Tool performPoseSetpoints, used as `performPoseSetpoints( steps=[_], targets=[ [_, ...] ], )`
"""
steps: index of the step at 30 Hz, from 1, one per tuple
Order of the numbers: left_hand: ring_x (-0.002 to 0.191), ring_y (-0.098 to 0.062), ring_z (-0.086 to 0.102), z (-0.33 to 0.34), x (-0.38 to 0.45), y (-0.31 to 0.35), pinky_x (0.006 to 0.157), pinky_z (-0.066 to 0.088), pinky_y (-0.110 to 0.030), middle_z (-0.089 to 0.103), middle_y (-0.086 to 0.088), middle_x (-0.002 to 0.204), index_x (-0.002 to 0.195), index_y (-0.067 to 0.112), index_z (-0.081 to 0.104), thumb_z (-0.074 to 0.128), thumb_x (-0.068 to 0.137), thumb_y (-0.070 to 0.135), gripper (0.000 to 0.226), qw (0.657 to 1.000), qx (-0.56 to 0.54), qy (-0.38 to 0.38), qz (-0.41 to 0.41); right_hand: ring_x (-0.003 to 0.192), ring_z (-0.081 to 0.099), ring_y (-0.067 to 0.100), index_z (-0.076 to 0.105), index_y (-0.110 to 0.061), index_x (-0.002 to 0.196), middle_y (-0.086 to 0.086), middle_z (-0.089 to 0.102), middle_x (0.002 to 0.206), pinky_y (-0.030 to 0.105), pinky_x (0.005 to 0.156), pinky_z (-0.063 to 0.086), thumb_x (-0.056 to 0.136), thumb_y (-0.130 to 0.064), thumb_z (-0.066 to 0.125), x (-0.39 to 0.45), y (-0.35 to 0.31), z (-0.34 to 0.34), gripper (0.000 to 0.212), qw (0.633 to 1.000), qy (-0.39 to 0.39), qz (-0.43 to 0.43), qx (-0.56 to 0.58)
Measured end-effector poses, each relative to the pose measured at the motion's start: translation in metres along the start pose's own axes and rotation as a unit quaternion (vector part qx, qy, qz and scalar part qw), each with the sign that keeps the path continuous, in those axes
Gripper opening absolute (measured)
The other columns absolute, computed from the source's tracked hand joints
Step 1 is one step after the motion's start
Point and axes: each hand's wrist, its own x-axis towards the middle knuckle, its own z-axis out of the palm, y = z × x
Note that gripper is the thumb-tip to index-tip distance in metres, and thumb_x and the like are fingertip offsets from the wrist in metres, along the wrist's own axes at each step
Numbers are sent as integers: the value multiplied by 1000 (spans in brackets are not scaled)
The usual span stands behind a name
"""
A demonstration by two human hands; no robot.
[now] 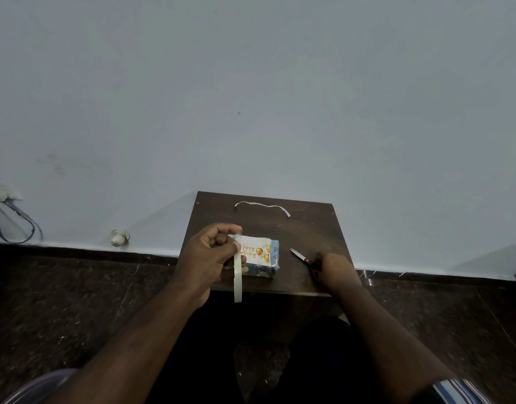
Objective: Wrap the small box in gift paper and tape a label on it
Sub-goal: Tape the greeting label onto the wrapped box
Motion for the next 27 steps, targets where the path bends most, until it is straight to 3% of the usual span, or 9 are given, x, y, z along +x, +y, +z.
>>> performPoseSetpoints(
  steps=[7,10,13,16,18,27],
  targets=[
    [81,-25,76,-1,1,1,79,62,-52,72,-3,87,105,22,73,63,94,-1,27,1000,-10,4,-4,98,65,35,62,-15,100,12,69,104,38,77,55,91,-35,56,1,-2,-2,22,1000,-16,14,-13],
    [82,-26,76,-1,1,2,77,62,-52,71,0,83,105,21,73,63,94,-1,26,1000,-15,3,-4,97,66,30,65,-18,97,6,70,99,36,77,55,84,-35,65,1,-5,-10,21,998,-18,44,37],
    [84,-26,76,-1,2,3,76,62,-53,71,-1,85,106,21,72,64,94,0,26,1000,-14,8,-12,84,70,26,62,-19,88,4,71,88,41,74,59,80,-29,73,-2,-12,-24,17,979,-4,50,197],
    [86,-27,76,-1,2,5,75,62,-53,73,-3,91,106,21,71,64,94,0,25,1000,-13,11,-18,69,68,18,61,-17,100,11,69,89,39,62,62,87,-10,69,-15,-30,-49,17,910,-34,35,412],
    [84,-26,77,-1,1,6,72,63,-50,73,-6,96,107,20,70,63,94,0,25,1000,-16,12,-19,72,67,17,64,-13,106,18,68,96,33,58,60,88,1,65,-25,-42,-70,23,882,-79,-6,465],
    [85,-28,76,-3,-1,5,75,62,-54,72,-11,97,108,19,71,62,94,-3,28,1000,-26,2,-17,78,69,11,73,-9,107,7,76,96,24,65,58,81,7,74,-45,-70,-119,31,896,-219,-160,351]
  ],
)
